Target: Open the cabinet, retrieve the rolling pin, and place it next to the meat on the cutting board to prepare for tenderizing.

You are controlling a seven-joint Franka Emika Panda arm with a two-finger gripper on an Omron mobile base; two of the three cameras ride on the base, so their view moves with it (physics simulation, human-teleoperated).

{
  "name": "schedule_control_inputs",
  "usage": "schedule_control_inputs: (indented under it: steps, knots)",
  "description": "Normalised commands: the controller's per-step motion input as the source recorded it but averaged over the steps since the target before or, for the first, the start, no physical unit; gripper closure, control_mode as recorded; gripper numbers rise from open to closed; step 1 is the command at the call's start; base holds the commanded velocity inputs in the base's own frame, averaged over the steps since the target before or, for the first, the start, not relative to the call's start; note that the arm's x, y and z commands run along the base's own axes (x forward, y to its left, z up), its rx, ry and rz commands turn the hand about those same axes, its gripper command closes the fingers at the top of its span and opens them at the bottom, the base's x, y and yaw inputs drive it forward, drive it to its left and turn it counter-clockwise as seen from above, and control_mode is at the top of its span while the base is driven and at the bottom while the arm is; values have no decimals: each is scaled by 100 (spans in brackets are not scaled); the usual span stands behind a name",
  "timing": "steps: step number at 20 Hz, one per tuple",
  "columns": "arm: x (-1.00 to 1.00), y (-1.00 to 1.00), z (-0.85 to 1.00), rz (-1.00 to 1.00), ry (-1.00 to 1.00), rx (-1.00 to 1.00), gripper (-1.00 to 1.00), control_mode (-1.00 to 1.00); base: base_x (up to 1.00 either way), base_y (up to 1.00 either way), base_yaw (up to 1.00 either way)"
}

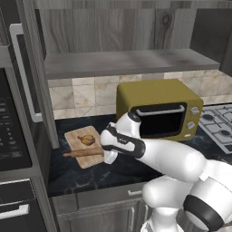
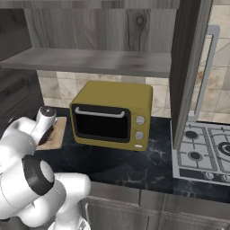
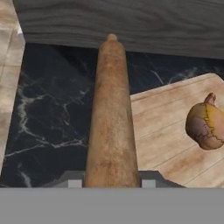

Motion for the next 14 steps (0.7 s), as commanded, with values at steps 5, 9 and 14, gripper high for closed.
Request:
schedule_control_inputs:
  steps: [5,9,14]
  knots:
    - [27,0,-10,0,0,0,100,-100,0,0,0]
    - [31,5,-5,0,0,0,100,-100,0,0,0]
    - [26,14,-6,0,0,0,100,-100,0,0,0]
